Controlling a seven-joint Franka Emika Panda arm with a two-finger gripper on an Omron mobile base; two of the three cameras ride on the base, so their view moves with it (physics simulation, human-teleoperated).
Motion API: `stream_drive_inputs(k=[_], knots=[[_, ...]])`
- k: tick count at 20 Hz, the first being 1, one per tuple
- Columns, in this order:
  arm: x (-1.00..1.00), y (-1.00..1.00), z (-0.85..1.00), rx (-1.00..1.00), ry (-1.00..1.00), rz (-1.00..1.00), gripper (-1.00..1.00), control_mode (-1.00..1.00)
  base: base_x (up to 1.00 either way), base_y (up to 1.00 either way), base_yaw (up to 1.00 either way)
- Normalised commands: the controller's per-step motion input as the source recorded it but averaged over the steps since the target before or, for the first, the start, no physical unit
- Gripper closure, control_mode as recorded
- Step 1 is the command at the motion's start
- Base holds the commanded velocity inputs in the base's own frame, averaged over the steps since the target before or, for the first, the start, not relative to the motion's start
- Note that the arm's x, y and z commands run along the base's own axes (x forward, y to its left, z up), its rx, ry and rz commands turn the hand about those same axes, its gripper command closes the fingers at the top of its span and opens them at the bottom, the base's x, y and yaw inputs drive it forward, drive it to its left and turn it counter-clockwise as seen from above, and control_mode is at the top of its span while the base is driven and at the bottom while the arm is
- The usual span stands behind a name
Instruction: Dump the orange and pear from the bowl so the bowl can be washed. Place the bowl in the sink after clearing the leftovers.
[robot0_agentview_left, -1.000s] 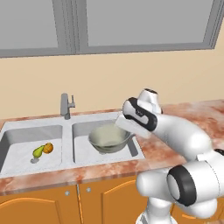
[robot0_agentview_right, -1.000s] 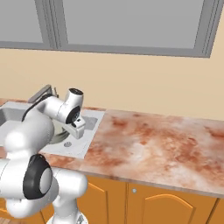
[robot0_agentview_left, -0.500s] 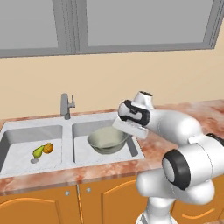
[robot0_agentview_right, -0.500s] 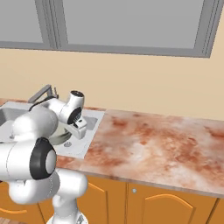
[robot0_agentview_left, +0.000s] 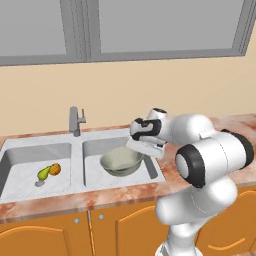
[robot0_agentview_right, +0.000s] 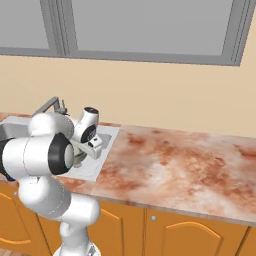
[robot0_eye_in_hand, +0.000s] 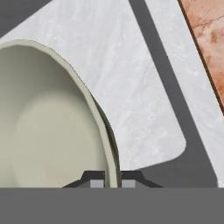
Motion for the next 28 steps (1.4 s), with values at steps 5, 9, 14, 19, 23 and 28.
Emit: stream_drive_inputs(k=[5, 9, 14, 19, 23, 28], knots=[[0.12, 0.06, -0.35, -0.06, 0.0, 0.0, 1.0, -1.0, 0.0, 0.0, 0.0], [0.11, 0.14, -0.2, -0.04, 0.01, 0.0, 1.0, -1.0, 0.0, 0.0, 0.0], [0.09, 0.16, -0.24, -0.02, 0.0, 0.0, 1.0, -1.0, 0.0, 0.0, 0.0], [0.17, 0.15, -0.29, -0.06, 0.0, 0.0, 1.0, -1.0, 0.0, 0.0, 0.0], [0.19, 0.13, -0.26, -0.04, 0.0, 0.0, 1.0, -1.0, 0.0, 0.0, 0.0], [0.12, 0.06, -0.32, -0.02, 0.0, 0.0, 1.0, -1.0, 0.0, 0.0, 0.0]])
